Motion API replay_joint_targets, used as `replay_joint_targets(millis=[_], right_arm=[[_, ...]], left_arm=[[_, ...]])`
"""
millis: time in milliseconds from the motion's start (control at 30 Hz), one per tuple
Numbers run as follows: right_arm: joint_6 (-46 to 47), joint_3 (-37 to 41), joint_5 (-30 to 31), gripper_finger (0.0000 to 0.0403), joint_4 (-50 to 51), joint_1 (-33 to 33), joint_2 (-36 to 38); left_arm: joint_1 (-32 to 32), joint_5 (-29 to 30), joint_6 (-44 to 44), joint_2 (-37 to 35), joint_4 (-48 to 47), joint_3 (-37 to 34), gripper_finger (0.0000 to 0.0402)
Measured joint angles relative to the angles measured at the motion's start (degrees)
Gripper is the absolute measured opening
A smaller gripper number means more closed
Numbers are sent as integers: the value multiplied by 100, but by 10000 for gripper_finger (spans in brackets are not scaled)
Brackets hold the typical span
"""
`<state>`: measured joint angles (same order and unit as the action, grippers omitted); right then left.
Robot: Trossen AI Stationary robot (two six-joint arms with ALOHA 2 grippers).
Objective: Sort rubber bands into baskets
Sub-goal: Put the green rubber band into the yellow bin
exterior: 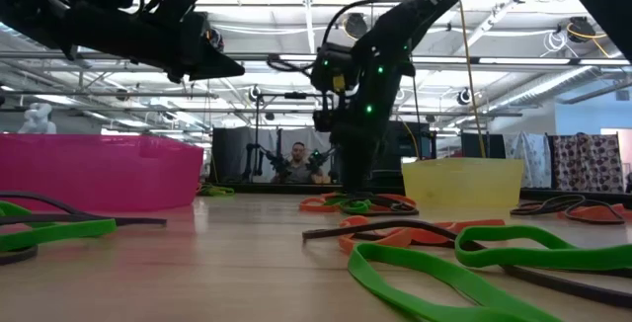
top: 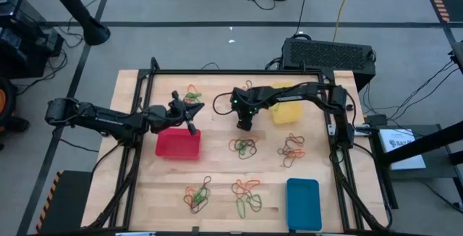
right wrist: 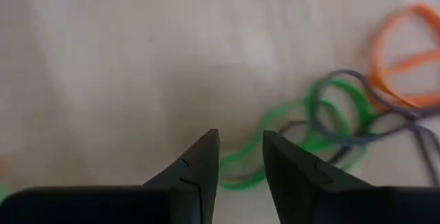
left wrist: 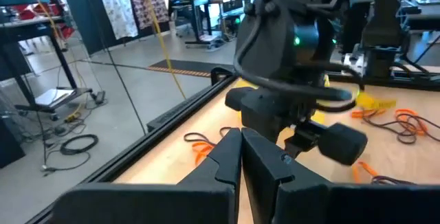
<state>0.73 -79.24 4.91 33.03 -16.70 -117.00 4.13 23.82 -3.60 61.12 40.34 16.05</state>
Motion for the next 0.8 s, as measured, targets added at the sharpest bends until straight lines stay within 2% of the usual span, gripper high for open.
replay_joint_targets(millis=[200,367,500,633,800], right_arm=[[234,-7,97,90,42,-9,-89],[505,-14,78,71,273,-7,-90],[776,-31,-258,38,637,-13,-87],[606,-24,-358,6,684,62,-81],[259,11,-138,3,550,120,116]], left_arm=[[45,-91,-17,0,-26,-2,17],[40,-449,23,0,-68,-2,17],[40,-706,27,0,-128,-2,17],[40,-733,27,0,-247,-4,17],[36,-733,31,0,-233,-4,17]])
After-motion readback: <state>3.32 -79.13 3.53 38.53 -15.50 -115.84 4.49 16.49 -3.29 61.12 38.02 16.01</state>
